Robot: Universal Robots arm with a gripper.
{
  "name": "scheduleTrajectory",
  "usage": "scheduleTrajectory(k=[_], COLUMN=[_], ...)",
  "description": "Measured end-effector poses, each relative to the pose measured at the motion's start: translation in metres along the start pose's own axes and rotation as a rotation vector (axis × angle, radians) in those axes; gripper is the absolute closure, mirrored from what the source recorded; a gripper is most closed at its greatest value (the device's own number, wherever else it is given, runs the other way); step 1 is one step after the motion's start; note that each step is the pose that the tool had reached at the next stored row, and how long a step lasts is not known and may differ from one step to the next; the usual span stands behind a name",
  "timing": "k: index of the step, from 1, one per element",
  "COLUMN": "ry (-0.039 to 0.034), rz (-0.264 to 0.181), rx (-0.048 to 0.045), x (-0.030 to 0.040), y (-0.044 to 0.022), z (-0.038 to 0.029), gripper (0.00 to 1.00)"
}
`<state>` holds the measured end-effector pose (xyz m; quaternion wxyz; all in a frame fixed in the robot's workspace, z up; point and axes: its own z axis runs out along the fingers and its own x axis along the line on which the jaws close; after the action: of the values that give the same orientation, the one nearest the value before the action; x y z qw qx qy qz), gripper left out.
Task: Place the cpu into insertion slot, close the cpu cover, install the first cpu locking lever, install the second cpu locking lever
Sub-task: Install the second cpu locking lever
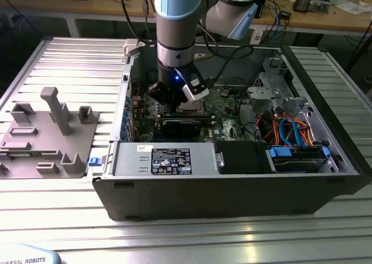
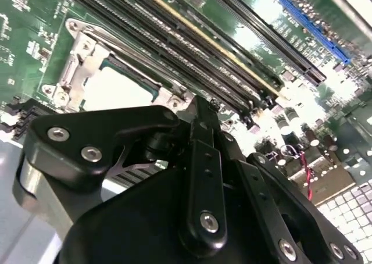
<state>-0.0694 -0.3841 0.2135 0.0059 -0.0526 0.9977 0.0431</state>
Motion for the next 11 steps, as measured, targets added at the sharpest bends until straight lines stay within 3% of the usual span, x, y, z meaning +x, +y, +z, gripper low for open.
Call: scheduleTrajectory(k=[1, 5, 7, 11], ry=[0.0022, 0.0235, 0.0312, 0.0446], rz=[0.0, 0.001, 0.002, 0.003], rx=[0.0053, 0.0419, 0.0528, 0.0648], x=[-0.0033, -0.0208, -0.0278, -0.0398], y=[0.0013, 0.0071, 0.0091, 0.0149], z=[0.0002, 0.0009, 0.0013, 0.0021], gripper=[0.89, 0.89, 0.89, 0.89])
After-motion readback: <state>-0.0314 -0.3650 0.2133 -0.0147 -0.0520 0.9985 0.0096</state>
